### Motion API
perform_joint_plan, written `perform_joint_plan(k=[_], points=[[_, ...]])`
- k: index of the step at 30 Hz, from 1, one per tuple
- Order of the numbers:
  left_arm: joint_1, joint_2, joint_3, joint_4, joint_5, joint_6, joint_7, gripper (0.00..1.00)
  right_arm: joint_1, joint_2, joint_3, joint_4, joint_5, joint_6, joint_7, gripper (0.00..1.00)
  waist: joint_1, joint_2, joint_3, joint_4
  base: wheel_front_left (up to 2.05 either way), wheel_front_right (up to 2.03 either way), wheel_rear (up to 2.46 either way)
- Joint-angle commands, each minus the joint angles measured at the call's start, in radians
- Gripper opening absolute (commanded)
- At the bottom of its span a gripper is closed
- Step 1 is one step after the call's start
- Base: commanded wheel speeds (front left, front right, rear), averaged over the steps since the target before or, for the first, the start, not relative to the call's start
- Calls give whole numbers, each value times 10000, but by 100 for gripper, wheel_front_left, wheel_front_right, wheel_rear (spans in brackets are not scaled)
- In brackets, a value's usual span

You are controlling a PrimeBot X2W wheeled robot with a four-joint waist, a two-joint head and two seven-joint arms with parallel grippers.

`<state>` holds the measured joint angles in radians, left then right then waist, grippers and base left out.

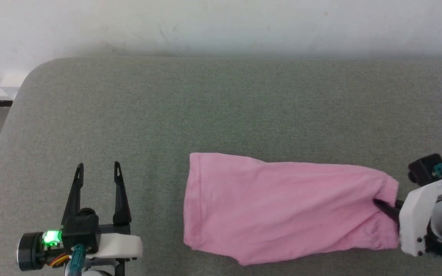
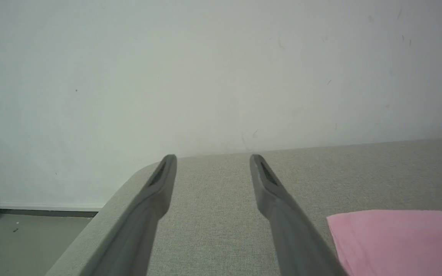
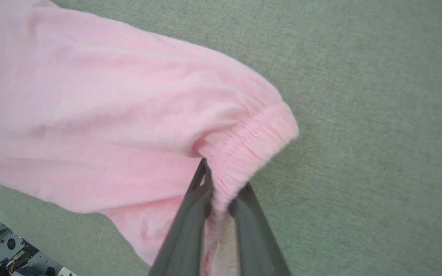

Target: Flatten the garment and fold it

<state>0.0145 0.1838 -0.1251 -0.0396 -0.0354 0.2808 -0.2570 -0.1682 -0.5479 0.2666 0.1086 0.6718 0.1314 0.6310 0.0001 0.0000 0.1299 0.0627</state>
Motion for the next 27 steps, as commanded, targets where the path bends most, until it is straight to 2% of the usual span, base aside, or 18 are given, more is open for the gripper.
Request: perform_joint_plan(k=[1, 7, 11, 18, 23, 27], points=[[11, -48, 52, 32, 77, -77, -47, 100, -98, -100, -73, -12, 66, -7, -7, 0, -1, 0, -42, -45, 0, 0, 0], [60, -87, 10, -2, 229, -150, -47, 100, -111, -1215, -899, 313, -86, -7, 501, 0, -1, 0, -123, -146, 0, 0, 0], [126, -83, -51, -8, 293, -168, -47, 100, 8, -1631, -1239, 490, -98, -7, 876, 0, -1, 0, -198, -182, 0, 0, 0], [224, -42, -85, -11, 312, -152, -47, 100, 366, -1964, -555, -1390, 704, -7, 1419, 0, -1, 0, -395, -151, 0, 0, 0], [207, -68, -152, -6, 308, -158, -47, 100, 208, -1917, 89, -2957, 1224, -7, 1794, 0, -1, 0, -446, -40, 0, 0, 0], [112, -166, -251, -37, 292, -169, -47, 100, -426, -1634, 1062, -3569, 1219, -7, 2138, 0, -1, 0, -307, 119, 0, 0, 0]])
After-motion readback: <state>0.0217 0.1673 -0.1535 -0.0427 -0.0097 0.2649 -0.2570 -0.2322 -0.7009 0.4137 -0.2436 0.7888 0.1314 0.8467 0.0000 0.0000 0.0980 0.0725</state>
